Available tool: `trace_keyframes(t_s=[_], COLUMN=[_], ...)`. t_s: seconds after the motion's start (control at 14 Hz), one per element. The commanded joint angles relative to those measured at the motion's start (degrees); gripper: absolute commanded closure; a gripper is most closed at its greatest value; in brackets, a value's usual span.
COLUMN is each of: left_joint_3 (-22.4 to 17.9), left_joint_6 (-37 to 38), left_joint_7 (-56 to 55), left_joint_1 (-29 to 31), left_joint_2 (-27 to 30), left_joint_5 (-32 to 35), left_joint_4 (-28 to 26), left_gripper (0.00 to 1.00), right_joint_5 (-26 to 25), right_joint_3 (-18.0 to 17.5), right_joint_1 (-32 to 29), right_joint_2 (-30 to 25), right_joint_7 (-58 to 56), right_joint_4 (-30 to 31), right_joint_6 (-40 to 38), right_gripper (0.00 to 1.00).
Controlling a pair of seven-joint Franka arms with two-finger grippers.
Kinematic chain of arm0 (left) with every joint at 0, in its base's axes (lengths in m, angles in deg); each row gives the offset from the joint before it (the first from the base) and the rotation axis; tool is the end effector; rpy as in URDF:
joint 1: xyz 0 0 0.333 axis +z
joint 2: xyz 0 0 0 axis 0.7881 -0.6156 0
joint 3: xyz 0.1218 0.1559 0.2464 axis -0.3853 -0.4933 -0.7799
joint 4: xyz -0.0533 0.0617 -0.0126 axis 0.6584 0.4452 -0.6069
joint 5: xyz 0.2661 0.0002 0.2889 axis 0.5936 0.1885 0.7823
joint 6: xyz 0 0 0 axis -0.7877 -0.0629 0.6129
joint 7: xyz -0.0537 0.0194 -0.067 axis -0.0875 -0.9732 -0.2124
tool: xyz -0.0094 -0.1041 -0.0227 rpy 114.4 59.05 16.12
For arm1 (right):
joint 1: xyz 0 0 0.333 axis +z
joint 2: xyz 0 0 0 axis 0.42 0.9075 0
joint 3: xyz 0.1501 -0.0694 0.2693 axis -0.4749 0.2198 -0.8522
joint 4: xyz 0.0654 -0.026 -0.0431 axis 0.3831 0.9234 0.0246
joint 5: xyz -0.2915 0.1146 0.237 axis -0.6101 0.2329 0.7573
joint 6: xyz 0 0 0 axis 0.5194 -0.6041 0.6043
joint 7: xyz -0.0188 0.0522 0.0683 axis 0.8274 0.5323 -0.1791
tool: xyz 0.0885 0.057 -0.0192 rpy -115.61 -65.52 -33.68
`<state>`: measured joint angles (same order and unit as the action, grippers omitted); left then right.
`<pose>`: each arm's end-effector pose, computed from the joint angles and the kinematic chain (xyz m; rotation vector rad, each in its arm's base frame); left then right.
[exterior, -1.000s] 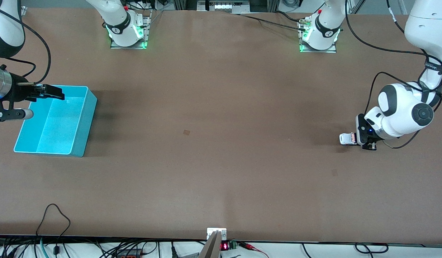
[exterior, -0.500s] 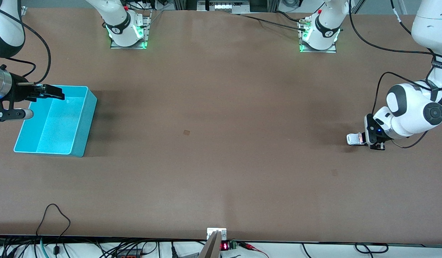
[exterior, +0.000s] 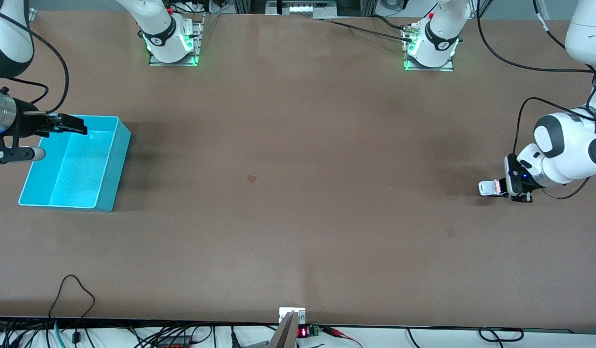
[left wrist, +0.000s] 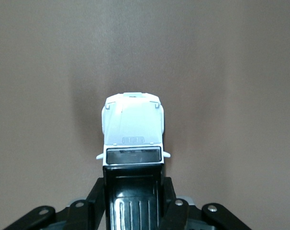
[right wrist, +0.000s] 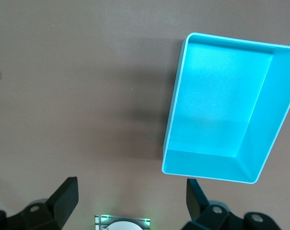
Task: Wind and store white jeep toy
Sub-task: 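Drag the held jeep backward along the table with the left gripper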
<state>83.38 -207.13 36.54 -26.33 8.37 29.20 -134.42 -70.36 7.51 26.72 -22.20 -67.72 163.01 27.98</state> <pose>0.5784 0.1912 0.1957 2.2023 -2.1876 -0.0260 0.5857 -0.0276 0.5215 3.1170 0.1246 -0.3617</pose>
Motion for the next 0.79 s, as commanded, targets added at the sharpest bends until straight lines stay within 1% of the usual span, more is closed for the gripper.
trace_keyframes(t_s=[0.0, 0.14, 0.21, 0.29, 0.36, 0.43, 0.5, 0.57, 0.71], left_joint_3=[0.10, 0.10, 0.10, 0.10, 0.10, 0.18, 0.36, 0.45, 2.72], left_joint_6=[-1.66, -1.58, -1.58, -1.49, -1.23, -0.70, 1.22, 4.20, 8.43], left_joint_7=[1.19, 1.19, 1.19, 1.10, 1.10, 1.19, 1.10, 1.01, 0.92], left_joint_1=[2.01, 2.01, 2.10, 2.19, 2.28, 2.19, 2.02, 1.75, 1.66], left_joint_2=[-6.53, -6.44, -6.18, -5.74, -4.96, -3.56, -2.06, -0.40, 3.03], left_joint_5=[1.64, 1.64, 1.64, 1.56, 1.56, 1.56, 1.56, 1.56, 1.47], left_joint_4=[0.91, 0.91, 0.91, 0.91, 0.91, 0.91, 0.91, 0.91, 1.00], left_gripper=[0.78, 0.74, 0.70, 0.58, 0.35, 0.03, 0.00, 0.00, 0.00], right_joint_5=[-0.23, -0.23, -0.23, -0.23, -0.14, -0.05, -0.05, 0.03, 0.03], right_joint_3=[0.02, 0.02, -0.06, 0.02, -0.06, 0.02, 0.02, 0.02, -0.06], right_joint_1=[0.66, 0.66, 0.75, 1.10, 1.19, 1.63, 1.98, 2.07, 2.07], right_joint_2=[-0.21, -0.21, -0.29, -0.29, -0.29, -0.29, -0.29, -0.29, -0.29], right_joint_7=[-0.68, -0.68, -0.59, -0.41, 0.02, 0.20, 0.29, 0.29, 0.20], right_joint_4=[-0.29, -0.29, -0.29, -0.29, -0.29, -0.29, -0.29, -0.38, -0.38], right_joint_6=[-0.84, -0.93, -1.28, -1.98, -2.77, -3.30, -3.30, -3.30, -3.30], right_gripper=[0.00, 0.00, 0.00, 0.00, 0.00, 0.00, 0.00, 0.00, 0.00])
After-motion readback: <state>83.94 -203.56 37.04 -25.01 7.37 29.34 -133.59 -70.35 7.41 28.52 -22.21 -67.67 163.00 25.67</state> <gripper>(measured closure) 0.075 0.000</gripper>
